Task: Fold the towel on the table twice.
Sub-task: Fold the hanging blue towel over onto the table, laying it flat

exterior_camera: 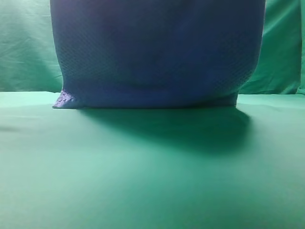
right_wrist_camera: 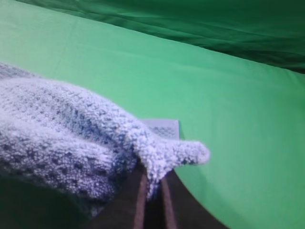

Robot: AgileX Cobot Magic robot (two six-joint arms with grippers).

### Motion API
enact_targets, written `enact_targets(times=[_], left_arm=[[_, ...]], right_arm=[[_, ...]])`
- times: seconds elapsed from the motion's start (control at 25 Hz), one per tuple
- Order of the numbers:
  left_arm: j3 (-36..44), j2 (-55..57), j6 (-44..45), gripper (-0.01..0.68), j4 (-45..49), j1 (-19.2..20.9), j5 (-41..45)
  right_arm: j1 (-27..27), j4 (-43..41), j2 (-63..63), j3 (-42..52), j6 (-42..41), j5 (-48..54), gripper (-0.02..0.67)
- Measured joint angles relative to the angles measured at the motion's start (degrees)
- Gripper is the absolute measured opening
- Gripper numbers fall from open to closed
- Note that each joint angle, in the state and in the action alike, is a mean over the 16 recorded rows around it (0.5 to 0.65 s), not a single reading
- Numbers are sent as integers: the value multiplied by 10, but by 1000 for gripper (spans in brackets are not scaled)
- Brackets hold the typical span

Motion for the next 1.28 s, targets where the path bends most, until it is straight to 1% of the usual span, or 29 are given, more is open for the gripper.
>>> enact_targets(times=[0.12, 0.44, 0.72, 1.04, 1.28], left_arm=[[83, -56, -3, 0, -9, -7, -31], [346, -236, -9, 0, -49, -18, -116], [541, -380, -10, 0, -103, -20, -149], [703, -511, -6, 0, -173, -20, -149], [778, -570, -5, 0, -211, -20, -144]], right_arm=[[0, 4, -55, 80, 4, -21, 0], [2, 44, -190, 276, 15, -66, 0], [4, 107, -293, 420, 18, -77, 0], [6, 183, -403, 548, 6, -53, 0], [6, 223, -460, 613, -5, -32, 0]])
